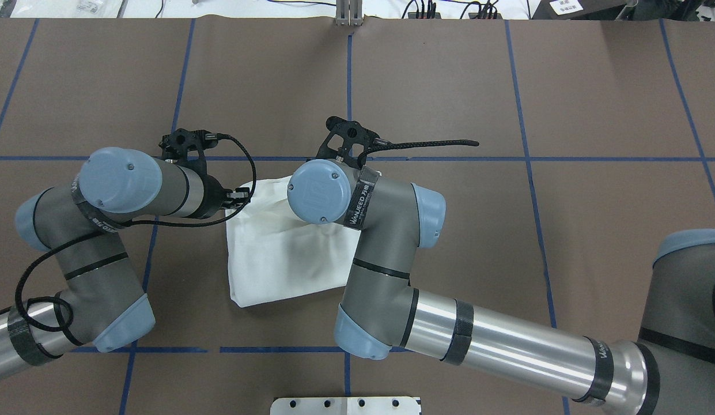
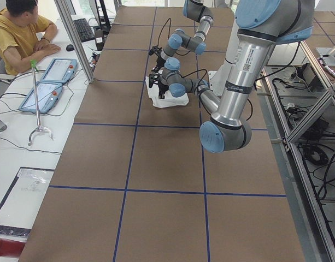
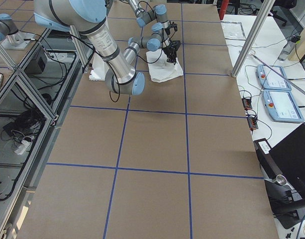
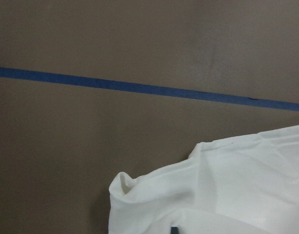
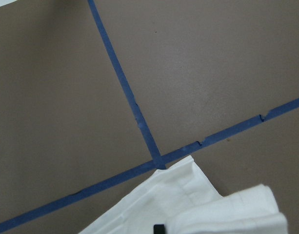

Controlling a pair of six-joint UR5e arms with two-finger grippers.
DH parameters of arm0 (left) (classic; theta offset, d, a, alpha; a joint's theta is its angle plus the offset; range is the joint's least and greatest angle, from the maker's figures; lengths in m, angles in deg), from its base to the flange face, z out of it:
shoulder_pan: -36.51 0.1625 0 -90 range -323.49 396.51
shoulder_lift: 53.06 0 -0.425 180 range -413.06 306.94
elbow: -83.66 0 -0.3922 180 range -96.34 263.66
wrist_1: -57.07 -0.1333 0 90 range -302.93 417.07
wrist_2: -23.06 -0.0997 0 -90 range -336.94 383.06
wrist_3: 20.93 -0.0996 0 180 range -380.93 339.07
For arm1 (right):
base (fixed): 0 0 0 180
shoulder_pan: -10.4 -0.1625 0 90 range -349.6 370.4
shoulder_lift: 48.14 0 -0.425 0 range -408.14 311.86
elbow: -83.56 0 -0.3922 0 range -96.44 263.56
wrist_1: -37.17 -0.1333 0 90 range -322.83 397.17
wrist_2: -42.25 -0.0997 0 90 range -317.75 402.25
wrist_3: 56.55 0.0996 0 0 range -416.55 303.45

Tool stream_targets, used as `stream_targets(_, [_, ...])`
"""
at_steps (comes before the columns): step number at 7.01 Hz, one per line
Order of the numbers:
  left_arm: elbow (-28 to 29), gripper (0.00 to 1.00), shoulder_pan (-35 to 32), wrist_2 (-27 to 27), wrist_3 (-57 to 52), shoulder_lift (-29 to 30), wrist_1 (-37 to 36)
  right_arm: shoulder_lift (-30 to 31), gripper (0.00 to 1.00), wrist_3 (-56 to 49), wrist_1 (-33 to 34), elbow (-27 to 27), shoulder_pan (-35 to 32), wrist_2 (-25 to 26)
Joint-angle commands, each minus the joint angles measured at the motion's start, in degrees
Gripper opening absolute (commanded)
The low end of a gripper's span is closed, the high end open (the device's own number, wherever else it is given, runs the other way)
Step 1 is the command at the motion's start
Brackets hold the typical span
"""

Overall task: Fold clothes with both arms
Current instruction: 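Lift the near edge with both grippers and fold it toward the far edge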

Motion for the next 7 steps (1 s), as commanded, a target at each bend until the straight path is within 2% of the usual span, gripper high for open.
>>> stream_targets(1, [1.2,0.02,0.2,0.0,0.0,0.0,0.0,0.5,0.14,-0.1,-1.6,0.9,0.0,0.0])
stream_targets(2, [1.8,0.10,0.5,0.0,0.0,0.1,0.0,0.5,0.29,-0.2,-1.6,0.9,0.0,0.0])
stream_targets(4, [3.2,0.10,0.6,0.0,0.0,0.4,0.0,0.5,0.43,-0.2,-1.6,0.9,0.0,0.0])
stream_targets(5, [3.0,0.54,0.6,0.0,0.0,0.5,0.1,0.6,0.77,-0.5,-1.6,0.9,0.0,0.0])
stream_targets(6, [1.8,1.00,0.0,0.1,-3.5,0.5,0.0,0.1,0.99,-2.5,-1.9,0.5,-0.1,0.0])
stream_targets(7, [-0.9,1.00,-3.0,0.6,-11.7,0.3,-0.8,-0.2,0.99,-3.2,-3.1,0.1,-0.3,-0.1])
